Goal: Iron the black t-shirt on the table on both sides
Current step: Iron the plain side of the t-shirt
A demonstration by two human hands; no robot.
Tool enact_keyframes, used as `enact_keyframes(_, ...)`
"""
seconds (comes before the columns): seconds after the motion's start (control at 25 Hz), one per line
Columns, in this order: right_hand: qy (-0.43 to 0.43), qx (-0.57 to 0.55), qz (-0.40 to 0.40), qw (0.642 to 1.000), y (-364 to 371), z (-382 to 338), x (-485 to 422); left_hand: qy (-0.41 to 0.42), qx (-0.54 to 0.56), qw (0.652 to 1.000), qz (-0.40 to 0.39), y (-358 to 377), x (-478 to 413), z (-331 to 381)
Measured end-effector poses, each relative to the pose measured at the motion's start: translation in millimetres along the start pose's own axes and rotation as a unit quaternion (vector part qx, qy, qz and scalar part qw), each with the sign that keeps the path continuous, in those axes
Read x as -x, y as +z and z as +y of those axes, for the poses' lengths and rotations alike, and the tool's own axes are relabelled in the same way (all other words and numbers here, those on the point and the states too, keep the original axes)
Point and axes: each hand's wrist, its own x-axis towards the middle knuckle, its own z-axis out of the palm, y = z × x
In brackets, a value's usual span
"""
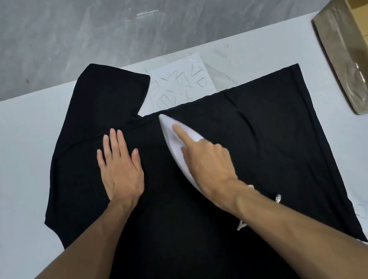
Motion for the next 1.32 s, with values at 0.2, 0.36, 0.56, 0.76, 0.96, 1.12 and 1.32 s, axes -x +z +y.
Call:
enact_keyframes(0.2, 0.079, -0.029, 0.047, 0.995, -31.1, 83.0, -8.8, 0.005, 0.006, 1.000, -0.005, -0.3, 0.0, 2.5)
enact_keyframes(0.36, 0.097, -0.052, 0.069, 0.992, -38.4, 113.1, -9.6, -0.014, 0.014, 1.000, 0.021, -14.9, 3.5, 27.6)
enact_keyframes(0.56, 0.081, -0.050, 0.064, 0.993, -37.1, 117.0, -13.1, 0.103, 0.106, 0.989, 0.013, -6.9, 12.3, 165.4)
enact_keyframes(0.76, 0.069, -0.026, 0.074, 0.995, -48.4, 150.5, -20.5, 0.075, -0.002, 0.997, -0.031, 17.2, 9.8, 181.6)
enact_keyframes(0.96, 0.114, -0.034, 0.099, 0.988, -77.9, 219.8, -35.0, 0.075, -0.020, 0.996, -0.037, 13.3, 8.9, 187.2)
enact_keyframes(1.12, 0.129, -0.031, 0.116, 0.984, -85.6, 247.8, -45.0, 0.075, -0.023, 0.996, -0.043, 10.6, 9.5, 187.7)
enact_keyframes(1.32, 0.164, -0.047, 0.135, 0.976, -95.6, 260.1, -49.4, 0.057, -0.033, 0.997, -0.040, 11.3, 9.1, 188.7)
